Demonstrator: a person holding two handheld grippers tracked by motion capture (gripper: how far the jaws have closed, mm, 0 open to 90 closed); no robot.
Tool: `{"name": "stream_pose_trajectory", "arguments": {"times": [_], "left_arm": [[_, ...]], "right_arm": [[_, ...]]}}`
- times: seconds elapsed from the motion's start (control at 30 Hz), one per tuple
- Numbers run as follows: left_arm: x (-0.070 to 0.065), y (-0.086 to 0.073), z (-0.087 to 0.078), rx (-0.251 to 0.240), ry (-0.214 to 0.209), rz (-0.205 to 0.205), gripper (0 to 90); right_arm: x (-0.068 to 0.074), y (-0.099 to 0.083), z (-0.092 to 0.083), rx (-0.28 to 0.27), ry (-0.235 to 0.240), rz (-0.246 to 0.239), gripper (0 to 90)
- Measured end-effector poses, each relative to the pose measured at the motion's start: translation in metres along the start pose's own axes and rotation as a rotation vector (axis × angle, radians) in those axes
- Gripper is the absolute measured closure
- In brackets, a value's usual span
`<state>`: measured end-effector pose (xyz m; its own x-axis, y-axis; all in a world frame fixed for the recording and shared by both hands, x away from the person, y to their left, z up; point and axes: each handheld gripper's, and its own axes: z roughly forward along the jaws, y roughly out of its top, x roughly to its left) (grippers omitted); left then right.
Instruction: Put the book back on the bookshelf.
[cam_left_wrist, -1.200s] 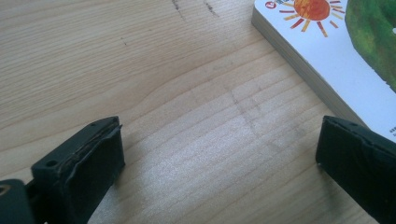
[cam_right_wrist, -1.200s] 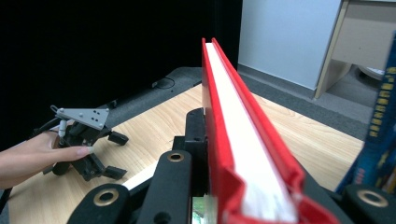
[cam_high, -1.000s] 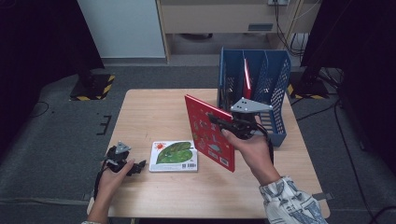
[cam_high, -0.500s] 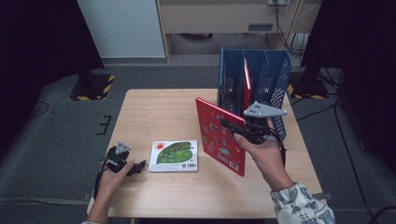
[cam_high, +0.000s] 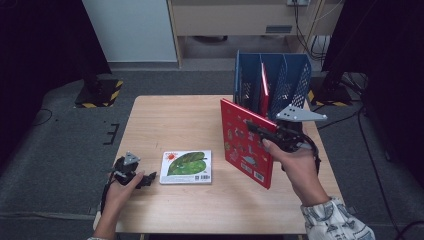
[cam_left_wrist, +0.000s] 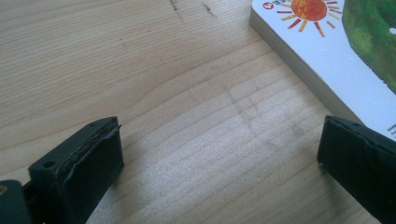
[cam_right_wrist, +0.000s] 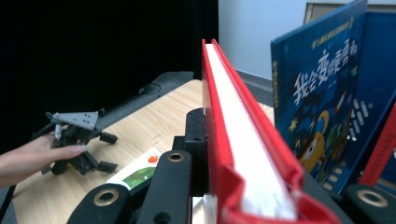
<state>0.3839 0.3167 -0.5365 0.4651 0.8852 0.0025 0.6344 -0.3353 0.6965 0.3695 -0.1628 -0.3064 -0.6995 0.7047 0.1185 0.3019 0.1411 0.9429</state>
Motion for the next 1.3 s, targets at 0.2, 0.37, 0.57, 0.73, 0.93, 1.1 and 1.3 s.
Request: {"name": "stream_pose_trajectory", "arguments": {"times": [0.2,0.37,0.57,0.73,0.93,1.1,1.3], "left_arm": [[0.000,0.000,0.000,0.000,0.000,0.000,0.0],[0.000,0.000,0.000,-0.004,0.000,-0.004,0.0],[0.000,0.000,0.000,-0.004,0.000,-0.005,0.0],[0.000,0.000,0.000,-0.004,0.000,-0.005,0.0],[-0.001,0.000,0.000,-0.004,0.001,-0.006,0.0],[0.000,0.000,0.000,-0.002,0.000,-0.003,0.0],[0.000,0.000,0.000,0.000,0.001,-0.001,0.0]], "right_arm": [[-0.003,0.014,-0.010,-0.013,-0.012,0.000,79.0],[-0.009,0.020,-0.019,-0.011,-0.034,0.006,78.9],[-0.015,0.026,-0.029,-0.022,-0.056,0.019,78.9],[-0.020,0.030,-0.037,-0.029,-0.072,0.024,78.9],[-0.027,0.032,-0.045,-0.034,-0.096,0.025,79.0],[-0.034,0.030,-0.052,-0.024,-0.126,0.034,78.9],[-0.041,0.028,-0.061,-0.026,-0.155,0.040,78.9]]}}
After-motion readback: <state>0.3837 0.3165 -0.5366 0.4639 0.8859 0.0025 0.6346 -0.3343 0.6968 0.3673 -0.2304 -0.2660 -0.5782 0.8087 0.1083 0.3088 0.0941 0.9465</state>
